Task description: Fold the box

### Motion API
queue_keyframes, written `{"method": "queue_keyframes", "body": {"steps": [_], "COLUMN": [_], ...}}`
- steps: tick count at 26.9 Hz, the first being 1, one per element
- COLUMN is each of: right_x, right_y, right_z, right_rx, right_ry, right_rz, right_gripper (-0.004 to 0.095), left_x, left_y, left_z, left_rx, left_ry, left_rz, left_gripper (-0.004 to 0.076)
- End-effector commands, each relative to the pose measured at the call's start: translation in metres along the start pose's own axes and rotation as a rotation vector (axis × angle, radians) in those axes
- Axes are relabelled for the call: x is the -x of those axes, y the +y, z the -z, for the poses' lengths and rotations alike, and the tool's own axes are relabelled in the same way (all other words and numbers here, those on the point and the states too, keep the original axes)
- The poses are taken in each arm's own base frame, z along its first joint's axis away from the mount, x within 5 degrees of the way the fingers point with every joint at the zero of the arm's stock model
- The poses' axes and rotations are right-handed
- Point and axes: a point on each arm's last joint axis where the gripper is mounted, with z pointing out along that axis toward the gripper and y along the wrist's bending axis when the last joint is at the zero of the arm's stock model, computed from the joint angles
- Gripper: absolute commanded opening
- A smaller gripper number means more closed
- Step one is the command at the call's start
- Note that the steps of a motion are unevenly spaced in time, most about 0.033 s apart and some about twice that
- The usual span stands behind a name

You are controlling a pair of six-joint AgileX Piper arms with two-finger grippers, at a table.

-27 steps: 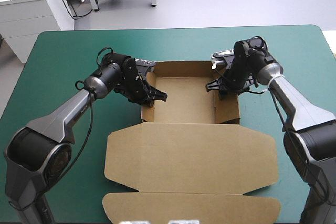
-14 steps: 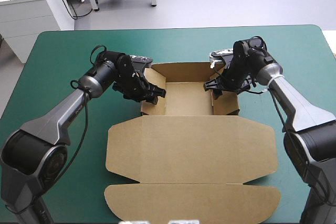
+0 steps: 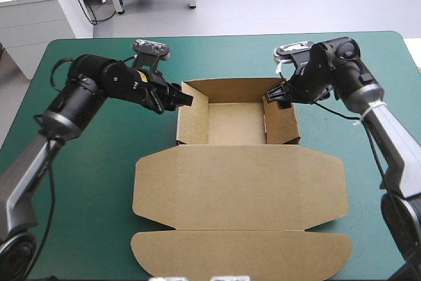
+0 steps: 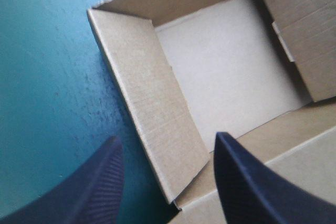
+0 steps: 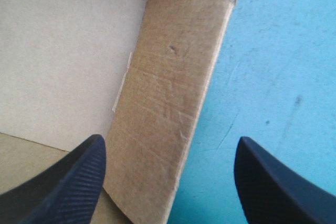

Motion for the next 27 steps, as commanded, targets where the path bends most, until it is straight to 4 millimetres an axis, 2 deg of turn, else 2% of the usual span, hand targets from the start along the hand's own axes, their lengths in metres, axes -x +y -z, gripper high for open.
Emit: {"method": "queue_keyframes", "body": {"steps": [1, 6, 10, 15, 20, 22, 27], "right_x": [-0.005, -0.017, -0.024, -0.027, -0.022, -0.019, -0.005], "right_y": [-0.001, -0.001, -0.001, -0.001, -0.001, -0.001, -0.002], "right_z": [0.064, 0.102, 0.119, 0.119, 0.106, 0.098, 0.050], "right_rx": [-0.017, -0.018, -0.029, -0.026, -0.026, -0.025, -0.021], "right_ry": [-0.178, -0.268, -0.310, -0.284, -0.252, -0.227, -0.115], "right_rz": [0.014, 0.015, 0.023, 0.024, 0.024, 0.017, -0.041], "right_gripper": [0.0635, 0.0634, 0.0634, 0.0634, 0.0634, 0.0634, 0.0634], "left_x": [0.005, -0.012, -0.030, -0.054, -0.078, -0.093, -0.148], "left_y": [-0.011, -0.017, -0.019, -0.020, -0.015, -0.012, 0.001], "left_z": [0.068, 0.117, 0.140, 0.149, 0.138, 0.126, 0.075], "left_rx": [-0.020, -0.017, -0.013, -0.024, -0.012, -0.012, -0.003], "left_ry": [-0.223, -0.288, -0.247, -0.126, -0.131, -0.095, -0.010], "left_rz": [-0.058, -0.159, -0.213, -0.256, -0.264, -0.253, -0.190], "left_gripper": [0.0251, -0.0010, -0.0008, -0.0008, -0.0008, -0.0008, -0.0008]}}
